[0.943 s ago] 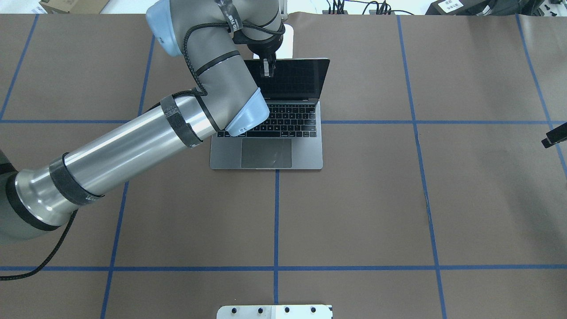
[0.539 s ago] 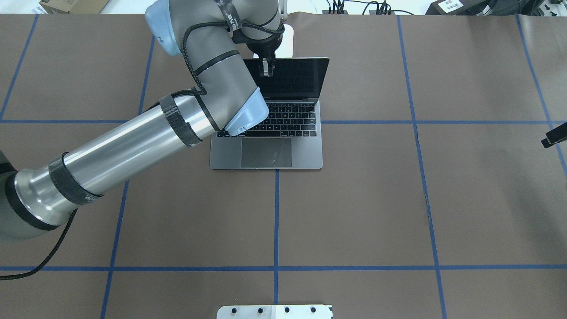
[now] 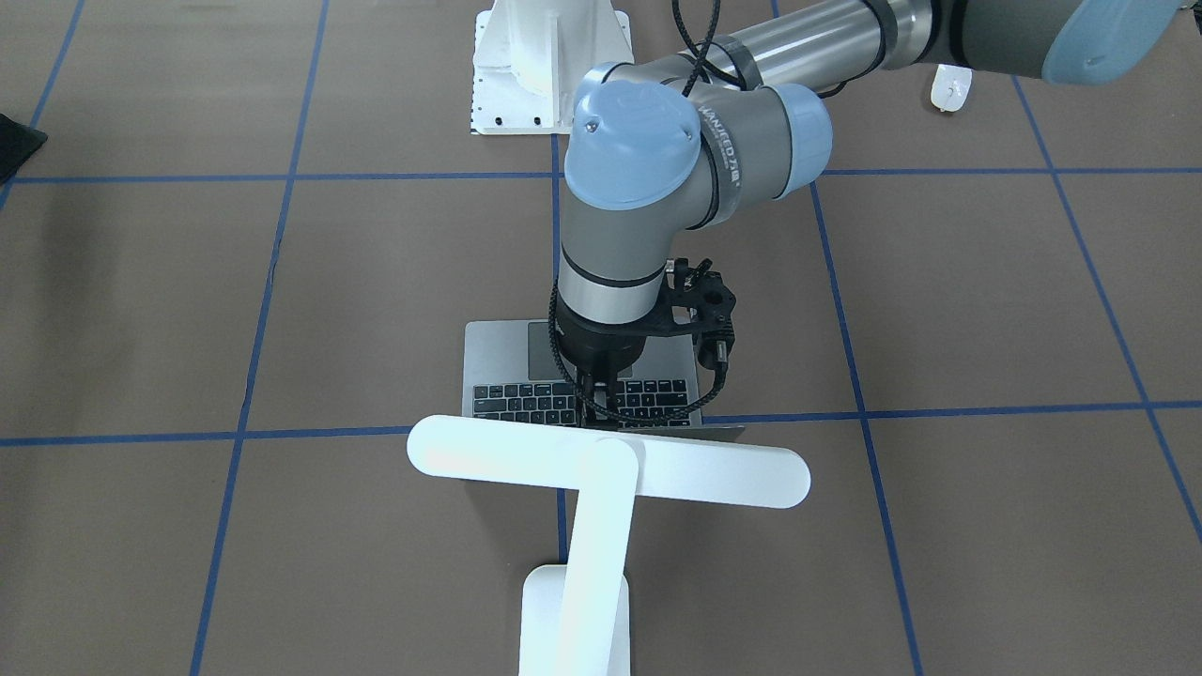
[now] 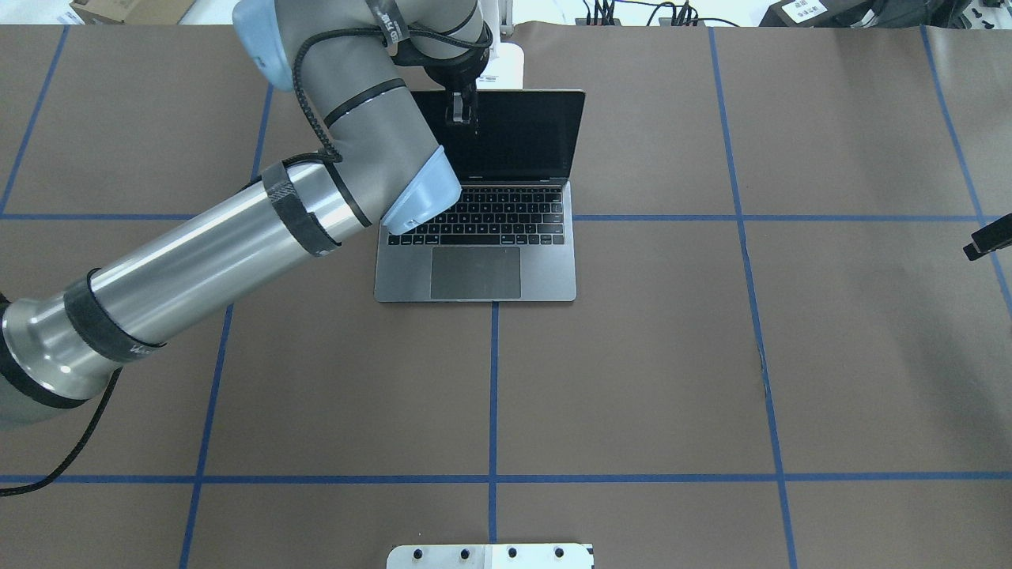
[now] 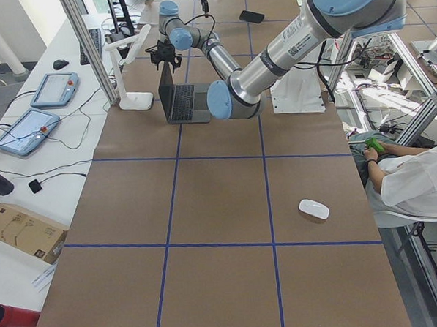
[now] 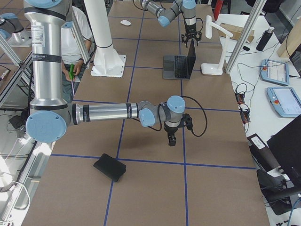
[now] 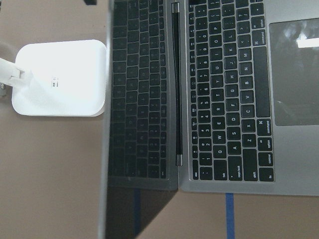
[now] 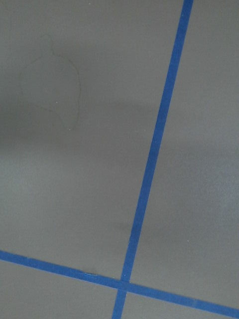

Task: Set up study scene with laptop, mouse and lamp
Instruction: 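Open the left gripper and withdraw the left arm from the laptop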

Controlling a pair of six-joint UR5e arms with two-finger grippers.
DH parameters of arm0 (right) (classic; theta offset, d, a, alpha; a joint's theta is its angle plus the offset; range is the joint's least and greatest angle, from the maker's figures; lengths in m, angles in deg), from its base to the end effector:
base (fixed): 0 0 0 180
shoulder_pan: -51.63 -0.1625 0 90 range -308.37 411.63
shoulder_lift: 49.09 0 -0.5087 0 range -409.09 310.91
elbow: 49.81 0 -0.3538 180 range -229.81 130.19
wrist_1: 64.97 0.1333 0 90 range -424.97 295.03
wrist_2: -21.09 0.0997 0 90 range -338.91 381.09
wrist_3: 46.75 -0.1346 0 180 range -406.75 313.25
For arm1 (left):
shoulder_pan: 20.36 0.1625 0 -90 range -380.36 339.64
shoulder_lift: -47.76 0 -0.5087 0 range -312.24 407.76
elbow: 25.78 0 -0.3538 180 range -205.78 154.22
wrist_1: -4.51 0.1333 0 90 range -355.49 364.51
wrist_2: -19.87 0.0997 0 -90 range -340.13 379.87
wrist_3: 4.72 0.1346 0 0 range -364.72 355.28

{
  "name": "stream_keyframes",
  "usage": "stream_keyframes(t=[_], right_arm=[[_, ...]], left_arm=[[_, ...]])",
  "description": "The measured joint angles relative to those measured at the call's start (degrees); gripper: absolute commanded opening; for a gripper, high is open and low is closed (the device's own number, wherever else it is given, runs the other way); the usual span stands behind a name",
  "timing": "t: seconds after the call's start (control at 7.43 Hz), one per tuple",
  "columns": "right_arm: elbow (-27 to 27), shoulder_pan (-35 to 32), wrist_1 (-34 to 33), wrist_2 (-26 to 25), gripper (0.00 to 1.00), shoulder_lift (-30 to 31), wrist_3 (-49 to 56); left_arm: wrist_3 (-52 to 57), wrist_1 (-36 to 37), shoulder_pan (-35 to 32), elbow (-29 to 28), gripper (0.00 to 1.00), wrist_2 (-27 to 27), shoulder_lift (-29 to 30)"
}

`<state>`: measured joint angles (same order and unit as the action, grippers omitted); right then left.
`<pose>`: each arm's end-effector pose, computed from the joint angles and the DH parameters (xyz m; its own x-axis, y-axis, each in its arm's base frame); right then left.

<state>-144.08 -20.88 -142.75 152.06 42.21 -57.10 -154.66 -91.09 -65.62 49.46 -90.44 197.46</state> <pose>-0.0967 -0.4567 0.7247 0.7097 -0.2191 0.6695 0.1652 0.9757 0.1441 0.5371 -0.6650 0.1725 -0.1892 -0.9622 -0.1958 0.6264 0.0353 -0.7787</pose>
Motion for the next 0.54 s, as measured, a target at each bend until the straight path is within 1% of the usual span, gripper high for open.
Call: stream_keyframes(t=[0.27, 0.4, 0.54], right_arm=[[-0.14, 0.0, -0.02, 0.12, 1.0, -0.31, -0.11], [-0.35, 0.0, -0.03, 0.26, 1.0, -0.43, -0.34], [-0.59, 0.0, -0.02, 0.4, 1.0, -0.47, -0.53]], left_arm=[[2.37, 0.94, -2.03, 11.27, 0.82, -2.59, -8.67], [6.03, 1.8, -3.54, 17.72, 0.93, -4.56, -14.22], [11.45, 2.44, -5.13, 23.81, 0.96, -6.11, -20.13]])
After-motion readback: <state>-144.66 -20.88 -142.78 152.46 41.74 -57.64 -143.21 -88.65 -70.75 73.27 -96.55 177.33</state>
